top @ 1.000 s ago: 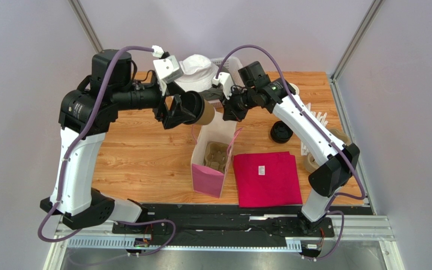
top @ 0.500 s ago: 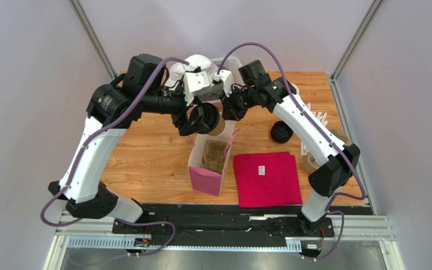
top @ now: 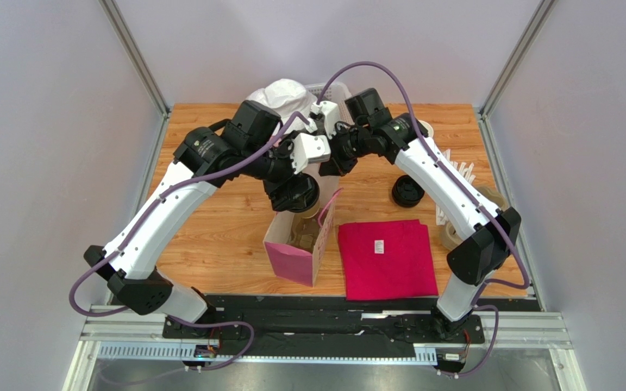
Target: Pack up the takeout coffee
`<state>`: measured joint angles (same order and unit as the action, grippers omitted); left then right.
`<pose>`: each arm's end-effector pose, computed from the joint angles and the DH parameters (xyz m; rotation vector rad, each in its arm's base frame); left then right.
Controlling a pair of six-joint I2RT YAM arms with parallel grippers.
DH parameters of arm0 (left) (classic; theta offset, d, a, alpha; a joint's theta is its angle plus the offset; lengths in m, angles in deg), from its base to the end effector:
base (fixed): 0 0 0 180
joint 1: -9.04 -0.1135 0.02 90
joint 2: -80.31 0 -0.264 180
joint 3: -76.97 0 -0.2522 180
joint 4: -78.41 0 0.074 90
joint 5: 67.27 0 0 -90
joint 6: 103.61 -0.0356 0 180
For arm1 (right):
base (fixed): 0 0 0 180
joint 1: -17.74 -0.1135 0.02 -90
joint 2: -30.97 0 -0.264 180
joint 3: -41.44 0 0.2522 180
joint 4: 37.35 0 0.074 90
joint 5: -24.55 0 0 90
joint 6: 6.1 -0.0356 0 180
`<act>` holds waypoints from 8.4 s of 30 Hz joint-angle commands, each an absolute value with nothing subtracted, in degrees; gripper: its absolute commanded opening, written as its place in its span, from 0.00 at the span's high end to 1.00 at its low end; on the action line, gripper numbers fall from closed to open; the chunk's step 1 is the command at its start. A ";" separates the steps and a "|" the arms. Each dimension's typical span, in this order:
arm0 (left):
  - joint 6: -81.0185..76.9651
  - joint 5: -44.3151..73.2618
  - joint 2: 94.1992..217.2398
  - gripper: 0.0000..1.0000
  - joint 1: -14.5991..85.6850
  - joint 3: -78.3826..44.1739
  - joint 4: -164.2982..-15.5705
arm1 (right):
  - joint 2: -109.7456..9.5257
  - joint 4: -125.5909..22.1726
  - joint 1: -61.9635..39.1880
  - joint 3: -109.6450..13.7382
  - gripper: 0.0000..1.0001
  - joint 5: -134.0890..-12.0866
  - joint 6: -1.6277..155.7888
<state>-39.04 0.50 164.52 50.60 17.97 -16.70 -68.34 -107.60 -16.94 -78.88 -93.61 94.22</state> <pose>0.1907 -0.1871 0.4476 1.4787 1.9066 -0.5973 0.2922 0.2226 0.3846 -1.1416 2.1631 0.7880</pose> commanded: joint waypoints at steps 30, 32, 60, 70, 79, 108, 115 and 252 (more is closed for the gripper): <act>-63.70 1.46 172.16 0.67 55.01 37.82 -6.36 | -69.66 -105.43 -17.15 -80.78 1.00 -94.54 93.12; -64.14 1.55 172.25 0.67 55.01 37.21 -5.92 | -69.75 -105.43 -17.15 -81.30 1.00 -94.89 93.04; -68.45 0.24 162.76 0.72 52.64 9.43 -11.98 | -61.05 -124.85 -13.99 -77.08 0.77 -102.80 95.68; -68.89 -2.23 162.14 0.72 52.64 9.34 -10.58 | -68.25 -114.50 -13.37 -88.15 0.24 -99.20 105.16; -67.49 -1.96 161.70 0.73 52.64 8.82 -10.22 | -75.46 -111.14 -16.35 -94.74 0.25 -106.84 110.09; -75.56 -6.01 169.43 0.73 53.78 13.82 -6.45 | -74.93 -112.37 -19.70 -89.47 1.00 -100.69 98.58; -77.85 -3.90 170.31 0.73 53.87 14.88 -3.72 | -74.50 -112.29 -19.70 -88.69 1.00 -96.31 96.03; -78.03 -0.29 156.25 0.78 47.80 4.42 -2.58 | -81.09 -109.91 -19.96 -99.15 0.18 -111.50 119.66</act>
<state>-77.13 1.63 157.20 48.27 4.39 -9.86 -79.40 -113.79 -18.18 -99.76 -110.11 114.09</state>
